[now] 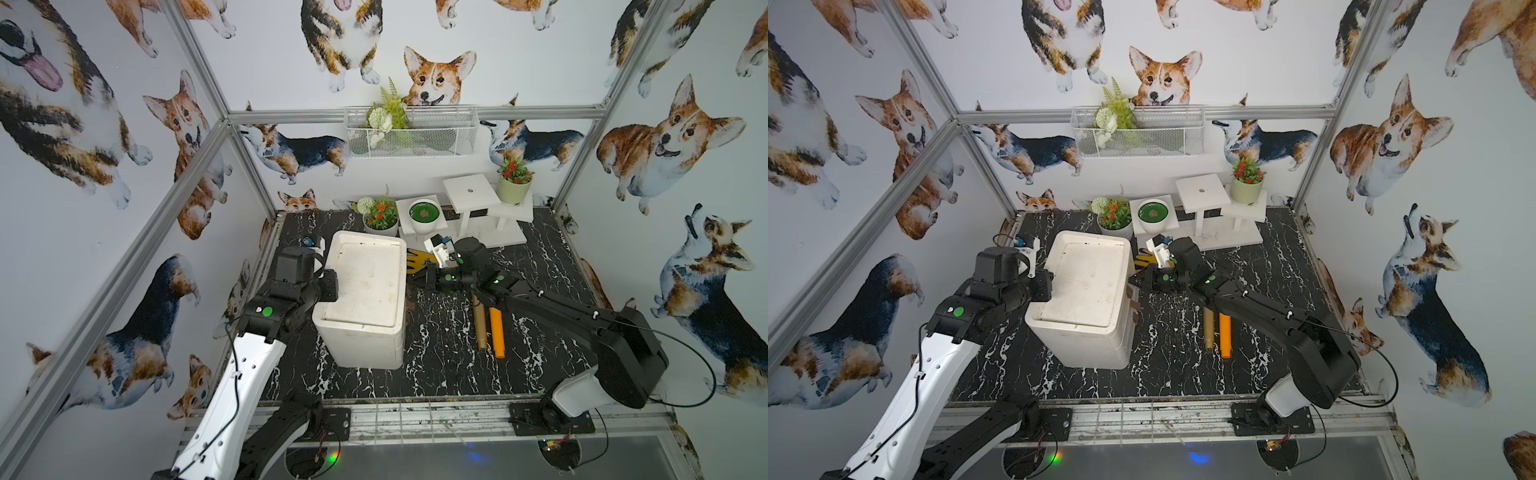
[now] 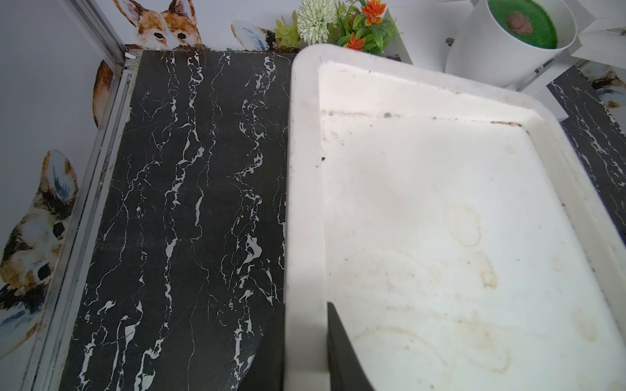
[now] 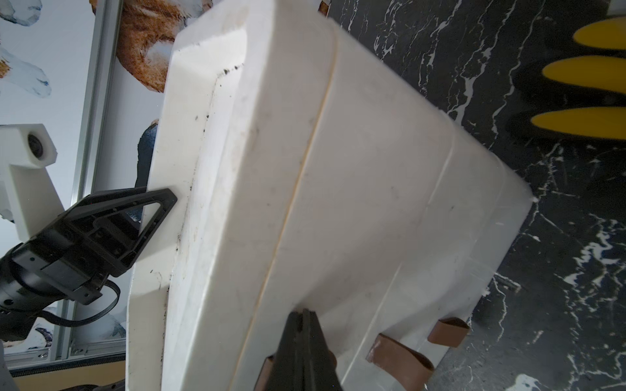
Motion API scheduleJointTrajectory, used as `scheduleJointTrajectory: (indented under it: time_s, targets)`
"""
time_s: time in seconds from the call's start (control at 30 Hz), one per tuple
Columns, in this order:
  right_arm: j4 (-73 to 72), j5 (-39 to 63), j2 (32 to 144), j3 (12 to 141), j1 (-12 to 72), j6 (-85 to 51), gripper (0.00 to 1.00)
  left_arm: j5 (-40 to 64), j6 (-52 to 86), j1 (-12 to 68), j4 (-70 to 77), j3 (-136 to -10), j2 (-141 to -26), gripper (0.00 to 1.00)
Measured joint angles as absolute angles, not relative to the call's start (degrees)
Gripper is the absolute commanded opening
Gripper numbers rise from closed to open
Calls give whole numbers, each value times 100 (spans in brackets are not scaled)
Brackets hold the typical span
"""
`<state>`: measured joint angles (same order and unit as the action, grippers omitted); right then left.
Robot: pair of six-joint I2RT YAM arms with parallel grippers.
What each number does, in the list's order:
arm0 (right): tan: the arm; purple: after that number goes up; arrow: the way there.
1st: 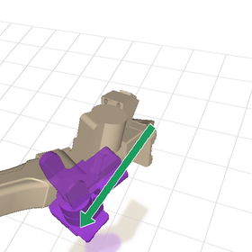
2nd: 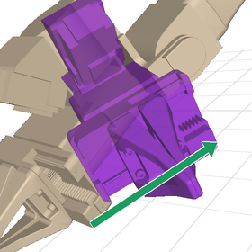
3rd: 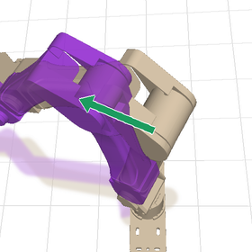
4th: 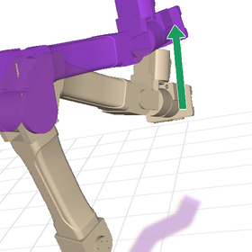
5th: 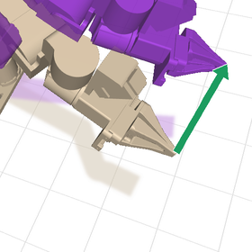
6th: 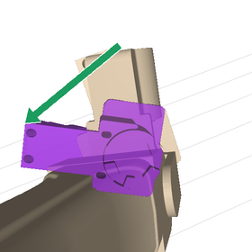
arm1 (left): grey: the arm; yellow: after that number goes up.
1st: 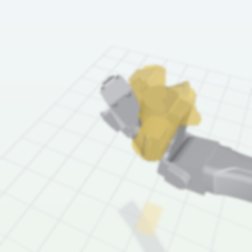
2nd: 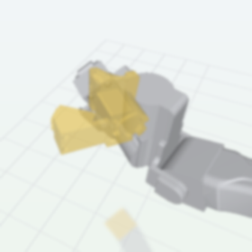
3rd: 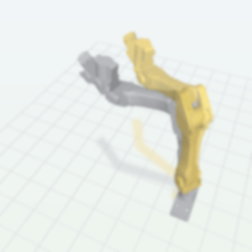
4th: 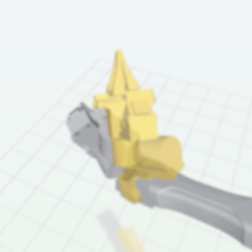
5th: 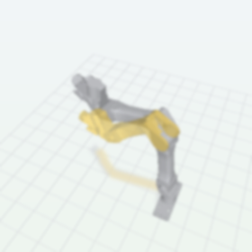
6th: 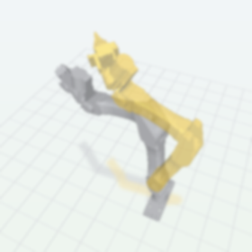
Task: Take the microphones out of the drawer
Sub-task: Close the drawer in the storage box.
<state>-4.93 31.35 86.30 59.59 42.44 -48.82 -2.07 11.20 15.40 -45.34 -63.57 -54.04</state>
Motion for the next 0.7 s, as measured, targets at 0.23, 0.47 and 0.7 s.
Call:
scheduleJointTrajectory:
  time_s: [0.23, 0.47, 0.7]
  targets:
    - [-460, 3022, 8134, 5778, 4084, -4825, 0, -209, 1118, 1540, -4530, -6357, -5398, 0]
    - [-484, 2982, 7293, 4737, 3354, -5050, 21, -213, 1118, 1540, -4528, -6357, -5393, 0]
    - [-458, 2976, 6281, 3811, 2930, -5249, 43, -215, 1118, 1540, -4501, -6335, -5367, 0]
